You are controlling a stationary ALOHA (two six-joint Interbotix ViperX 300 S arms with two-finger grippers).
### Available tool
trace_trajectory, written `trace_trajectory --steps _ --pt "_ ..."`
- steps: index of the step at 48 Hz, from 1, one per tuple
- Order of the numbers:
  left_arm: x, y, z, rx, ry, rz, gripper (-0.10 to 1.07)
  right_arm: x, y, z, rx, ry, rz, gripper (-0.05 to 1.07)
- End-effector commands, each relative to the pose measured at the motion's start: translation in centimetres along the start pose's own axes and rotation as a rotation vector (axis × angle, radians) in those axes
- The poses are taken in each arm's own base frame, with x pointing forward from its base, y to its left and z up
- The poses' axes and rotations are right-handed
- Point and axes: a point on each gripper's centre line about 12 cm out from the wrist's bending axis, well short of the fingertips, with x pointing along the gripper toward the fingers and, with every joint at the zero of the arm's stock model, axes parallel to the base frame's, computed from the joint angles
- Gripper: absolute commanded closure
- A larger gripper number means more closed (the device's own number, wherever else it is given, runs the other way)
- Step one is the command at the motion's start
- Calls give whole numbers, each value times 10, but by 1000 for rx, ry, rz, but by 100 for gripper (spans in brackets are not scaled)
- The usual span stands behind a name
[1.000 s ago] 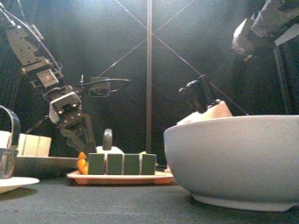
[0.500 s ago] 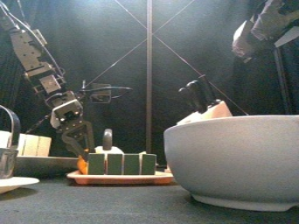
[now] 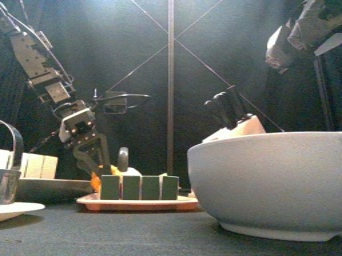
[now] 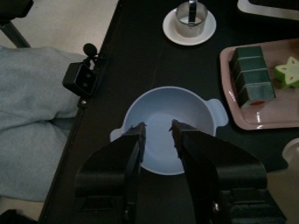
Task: Grab squash
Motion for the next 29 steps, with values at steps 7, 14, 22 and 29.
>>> trace_trajectory --steps 7,14,22,29 --pt "-25 -10 26 11 -115 -32 13 -3 1 9 11 -31 9 31" --pt "-34 -20 30 31 -145 -59 13 -3 2 13 -1 -40 10 31" --pt "-38 -35 36 67 -165 -93 13 -3 3 16 -8 -47 14 31" --pt "-41 -50 41 99 -184 -128 13 -1 5 14 -15 -38 18 31"
